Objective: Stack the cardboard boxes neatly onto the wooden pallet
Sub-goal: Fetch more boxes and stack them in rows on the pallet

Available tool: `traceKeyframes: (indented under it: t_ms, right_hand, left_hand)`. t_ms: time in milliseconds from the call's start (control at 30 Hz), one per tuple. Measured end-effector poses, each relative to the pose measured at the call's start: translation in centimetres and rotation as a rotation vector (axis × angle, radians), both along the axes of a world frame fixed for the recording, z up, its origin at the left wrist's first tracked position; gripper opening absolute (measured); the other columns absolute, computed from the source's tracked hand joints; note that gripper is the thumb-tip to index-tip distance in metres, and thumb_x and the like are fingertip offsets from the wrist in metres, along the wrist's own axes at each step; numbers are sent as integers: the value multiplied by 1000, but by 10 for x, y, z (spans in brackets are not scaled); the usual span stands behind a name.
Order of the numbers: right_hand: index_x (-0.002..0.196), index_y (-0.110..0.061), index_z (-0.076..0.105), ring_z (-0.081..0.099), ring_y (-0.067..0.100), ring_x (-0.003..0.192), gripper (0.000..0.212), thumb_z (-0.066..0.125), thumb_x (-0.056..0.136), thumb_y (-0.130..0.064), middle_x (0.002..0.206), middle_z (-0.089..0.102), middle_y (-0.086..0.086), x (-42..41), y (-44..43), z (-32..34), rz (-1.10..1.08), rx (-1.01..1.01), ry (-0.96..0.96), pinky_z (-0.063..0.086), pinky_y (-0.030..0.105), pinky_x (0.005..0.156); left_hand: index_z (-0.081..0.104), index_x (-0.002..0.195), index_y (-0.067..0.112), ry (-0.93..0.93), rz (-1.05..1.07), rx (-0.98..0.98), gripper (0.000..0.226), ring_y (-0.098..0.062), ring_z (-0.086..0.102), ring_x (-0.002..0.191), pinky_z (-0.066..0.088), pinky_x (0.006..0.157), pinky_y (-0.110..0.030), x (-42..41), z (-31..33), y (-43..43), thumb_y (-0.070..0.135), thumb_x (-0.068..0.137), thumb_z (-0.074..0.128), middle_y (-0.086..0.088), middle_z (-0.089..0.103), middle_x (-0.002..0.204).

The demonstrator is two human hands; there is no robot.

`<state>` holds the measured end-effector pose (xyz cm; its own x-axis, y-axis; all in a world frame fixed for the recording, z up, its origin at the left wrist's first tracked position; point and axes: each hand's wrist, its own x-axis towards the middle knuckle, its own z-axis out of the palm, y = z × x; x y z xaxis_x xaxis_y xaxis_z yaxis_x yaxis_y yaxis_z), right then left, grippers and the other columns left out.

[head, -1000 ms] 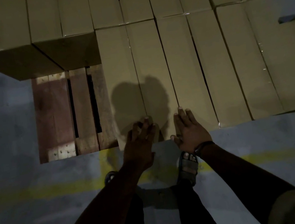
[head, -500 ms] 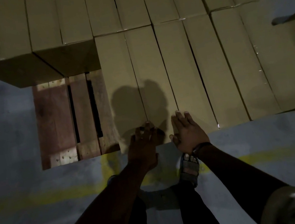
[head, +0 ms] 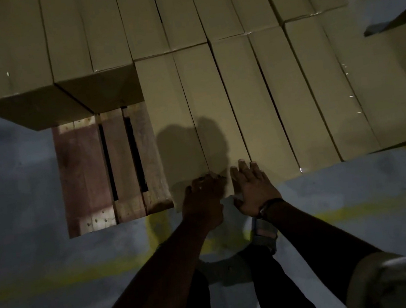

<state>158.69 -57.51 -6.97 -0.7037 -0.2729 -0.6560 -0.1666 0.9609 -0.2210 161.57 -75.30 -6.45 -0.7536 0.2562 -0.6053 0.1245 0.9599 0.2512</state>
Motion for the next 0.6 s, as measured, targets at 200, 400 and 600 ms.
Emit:
traceKeyframes:
  t_ms: [200,400,600]
  right_hand:
    - [160,-19,0,-2,40,152,87,50,95,-46,167,-4,11,16,-20,90,-63,-11,33,13,51,122]
    - [160,-18,6,4,38,153,84,51,97,-49,167,5,11,31,-38,197,-187,-40,129,17,49,121]
    - [160,-16,10,12,38,151,85,54,96,-51,165,16,12,40,-26,260,-310,-64,263,23,49,119]
  left_hand:
    - [3,163,22,-40,28,-59,74,-42,13,152,21,121,-51,15,89,-24,40,104,45,-9,0,170]
    - [9,162,24,11,47,-36,74,-43,19,150,22,121,-52,26,191,-36,49,103,44,-10,10,169]
    - [15,160,23,105,13,-28,73,-40,31,145,31,117,-53,26,261,-24,51,101,47,-9,23,165]
